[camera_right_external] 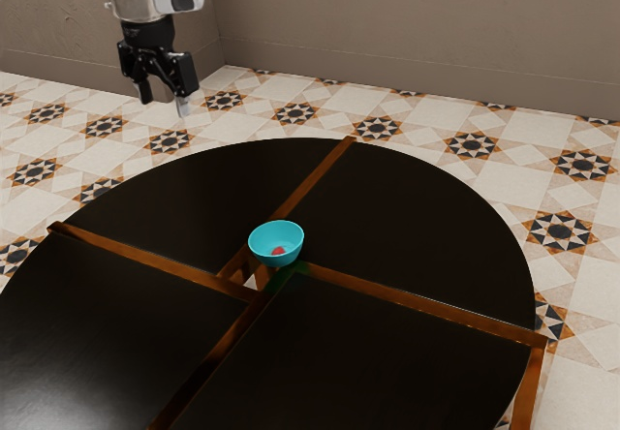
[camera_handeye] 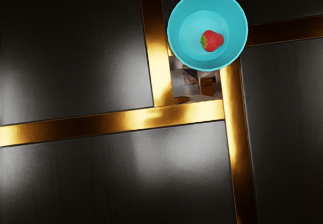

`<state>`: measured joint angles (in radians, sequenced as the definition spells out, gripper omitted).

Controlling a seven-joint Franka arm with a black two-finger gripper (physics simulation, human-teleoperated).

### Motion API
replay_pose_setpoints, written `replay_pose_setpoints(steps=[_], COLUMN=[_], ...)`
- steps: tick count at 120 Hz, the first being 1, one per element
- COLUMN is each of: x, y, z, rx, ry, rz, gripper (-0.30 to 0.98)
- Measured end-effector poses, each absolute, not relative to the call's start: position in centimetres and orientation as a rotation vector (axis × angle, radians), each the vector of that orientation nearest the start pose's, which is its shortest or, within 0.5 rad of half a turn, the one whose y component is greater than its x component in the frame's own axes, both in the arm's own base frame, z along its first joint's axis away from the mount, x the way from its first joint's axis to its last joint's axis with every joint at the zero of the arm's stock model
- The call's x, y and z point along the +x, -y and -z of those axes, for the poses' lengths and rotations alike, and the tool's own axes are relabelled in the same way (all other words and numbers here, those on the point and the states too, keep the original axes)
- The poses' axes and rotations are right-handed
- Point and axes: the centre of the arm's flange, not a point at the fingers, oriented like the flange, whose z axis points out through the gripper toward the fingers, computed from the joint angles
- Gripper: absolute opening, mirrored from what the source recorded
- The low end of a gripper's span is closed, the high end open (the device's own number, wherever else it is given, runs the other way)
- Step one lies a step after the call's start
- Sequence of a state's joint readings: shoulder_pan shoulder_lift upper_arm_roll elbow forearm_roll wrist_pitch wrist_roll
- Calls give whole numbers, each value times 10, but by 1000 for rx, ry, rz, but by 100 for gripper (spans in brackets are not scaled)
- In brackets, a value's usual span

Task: Take strawberry from the bowl

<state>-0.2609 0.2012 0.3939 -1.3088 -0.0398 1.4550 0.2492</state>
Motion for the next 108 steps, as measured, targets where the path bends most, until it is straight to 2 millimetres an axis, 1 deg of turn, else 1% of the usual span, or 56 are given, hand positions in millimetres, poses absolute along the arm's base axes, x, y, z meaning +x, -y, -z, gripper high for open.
replay_pose_setpoints(steps=[34,50,57,64,68,76,91,108], x=[601,607,612,614,618,628,647,659], y=[-46,-14,-4,0,1,3,4,3], z=[-628,-627,-617,-610,-602,-580,-522,-474], rx=[-3098,-3073,-3065,-3059,-3053,-3038,-3002,-2951], ry=[-183,-291,-325,-348,-365,-412,-553,-755], rz=[-58,-42,-66,-88,-108,-147,-201,-194], gripper=[69,69,69,69,69,69,69,69])
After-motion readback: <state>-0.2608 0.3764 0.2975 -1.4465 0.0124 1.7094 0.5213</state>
